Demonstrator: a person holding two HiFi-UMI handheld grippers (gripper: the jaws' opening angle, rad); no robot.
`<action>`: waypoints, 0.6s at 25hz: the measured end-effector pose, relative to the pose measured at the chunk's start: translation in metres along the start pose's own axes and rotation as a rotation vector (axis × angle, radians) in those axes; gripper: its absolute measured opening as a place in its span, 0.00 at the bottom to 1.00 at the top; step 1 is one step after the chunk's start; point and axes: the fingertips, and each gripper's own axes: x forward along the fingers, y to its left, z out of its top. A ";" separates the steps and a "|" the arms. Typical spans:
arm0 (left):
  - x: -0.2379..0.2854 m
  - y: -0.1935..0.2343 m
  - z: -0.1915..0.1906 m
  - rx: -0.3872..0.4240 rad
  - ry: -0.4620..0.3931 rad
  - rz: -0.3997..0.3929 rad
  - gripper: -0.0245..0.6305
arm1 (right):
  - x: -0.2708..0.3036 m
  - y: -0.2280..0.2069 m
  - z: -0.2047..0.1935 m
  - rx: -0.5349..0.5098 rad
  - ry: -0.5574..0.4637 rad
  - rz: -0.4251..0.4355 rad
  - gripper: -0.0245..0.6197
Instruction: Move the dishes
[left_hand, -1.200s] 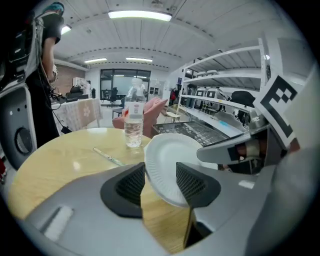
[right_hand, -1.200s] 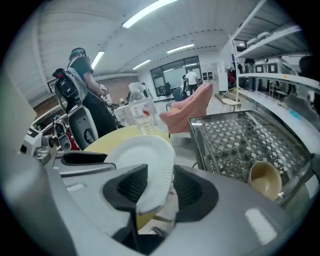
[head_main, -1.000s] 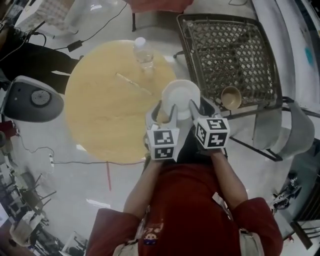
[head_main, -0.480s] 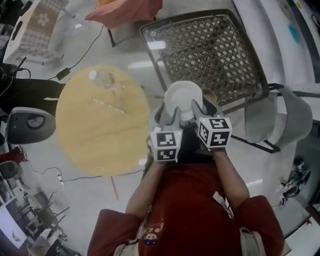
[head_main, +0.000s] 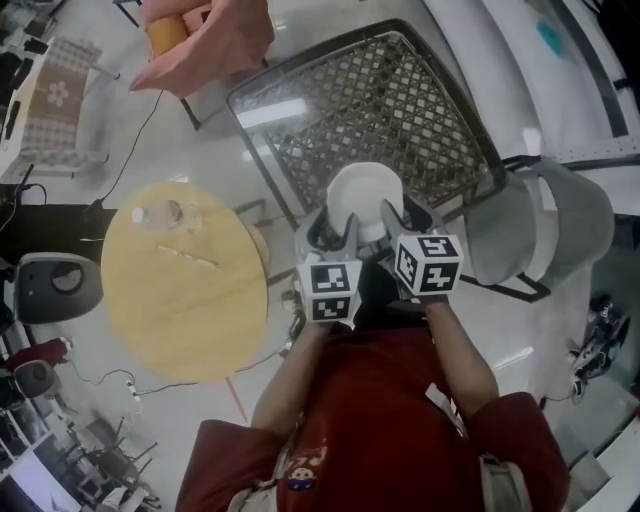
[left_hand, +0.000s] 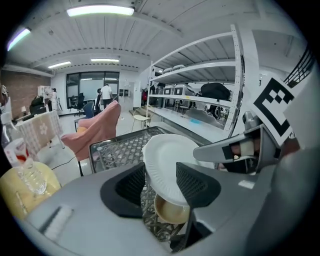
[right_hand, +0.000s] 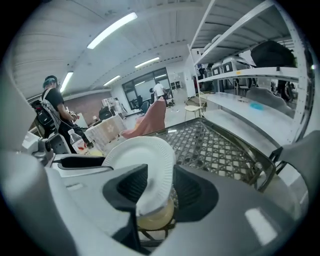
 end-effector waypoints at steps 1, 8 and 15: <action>0.006 -0.004 0.003 0.004 0.000 -0.001 0.35 | 0.001 -0.007 0.002 0.004 0.000 -0.001 0.29; 0.038 -0.012 0.013 0.009 0.015 0.022 0.35 | 0.021 -0.035 0.009 -0.003 0.021 0.028 0.29; 0.061 -0.006 0.002 -0.020 0.054 0.055 0.35 | 0.048 -0.045 0.008 -0.022 0.055 0.051 0.29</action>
